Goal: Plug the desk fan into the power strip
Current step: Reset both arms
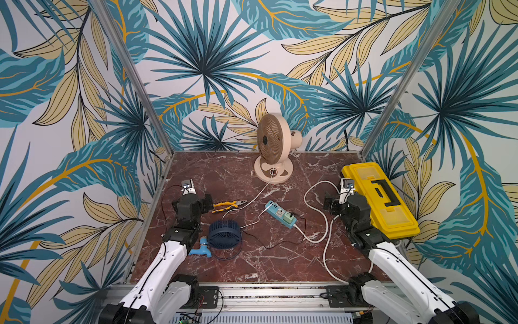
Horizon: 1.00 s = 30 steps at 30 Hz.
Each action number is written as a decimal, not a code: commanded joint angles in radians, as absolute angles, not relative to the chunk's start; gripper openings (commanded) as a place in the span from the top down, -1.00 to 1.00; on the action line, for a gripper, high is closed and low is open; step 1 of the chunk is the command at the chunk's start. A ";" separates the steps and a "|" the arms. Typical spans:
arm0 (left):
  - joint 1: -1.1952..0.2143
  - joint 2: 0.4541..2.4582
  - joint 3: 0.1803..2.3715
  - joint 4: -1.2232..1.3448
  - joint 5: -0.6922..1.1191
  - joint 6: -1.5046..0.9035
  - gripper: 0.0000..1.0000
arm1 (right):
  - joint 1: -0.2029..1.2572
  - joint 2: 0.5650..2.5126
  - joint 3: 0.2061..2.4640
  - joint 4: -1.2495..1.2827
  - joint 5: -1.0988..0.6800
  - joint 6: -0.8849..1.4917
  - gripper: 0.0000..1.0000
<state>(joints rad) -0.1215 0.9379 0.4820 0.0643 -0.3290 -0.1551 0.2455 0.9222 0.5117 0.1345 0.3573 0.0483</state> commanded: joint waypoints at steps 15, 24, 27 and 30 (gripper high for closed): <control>-0.083 1.323 0.421 0.559 -0.308 -0.083 -1.00 | 0.116 1.192 0.306 0.719 0.296 0.005 -0.99; -0.082 1.305 0.354 0.695 -0.311 -0.030 -1.00 | 0.088 1.357 0.328 0.875 0.298 0.012 -0.99; -0.084 1.321 0.330 0.769 -0.320 -0.009 -1.00 | 0.085 1.392 0.346 0.874 0.281 0.002 -0.99; -0.083 1.332 0.324 0.808 -0.312 0.000 -1.00 | 0.086 1.397 0.351 0.873 0.268 -0.004 -0.99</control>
<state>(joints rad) -0.0910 1.3243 0.3485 0.7113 -0.3103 -0.0296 0.0883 1.3888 0.3351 0.8211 0.2882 0.0055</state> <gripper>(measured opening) 0.999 0.995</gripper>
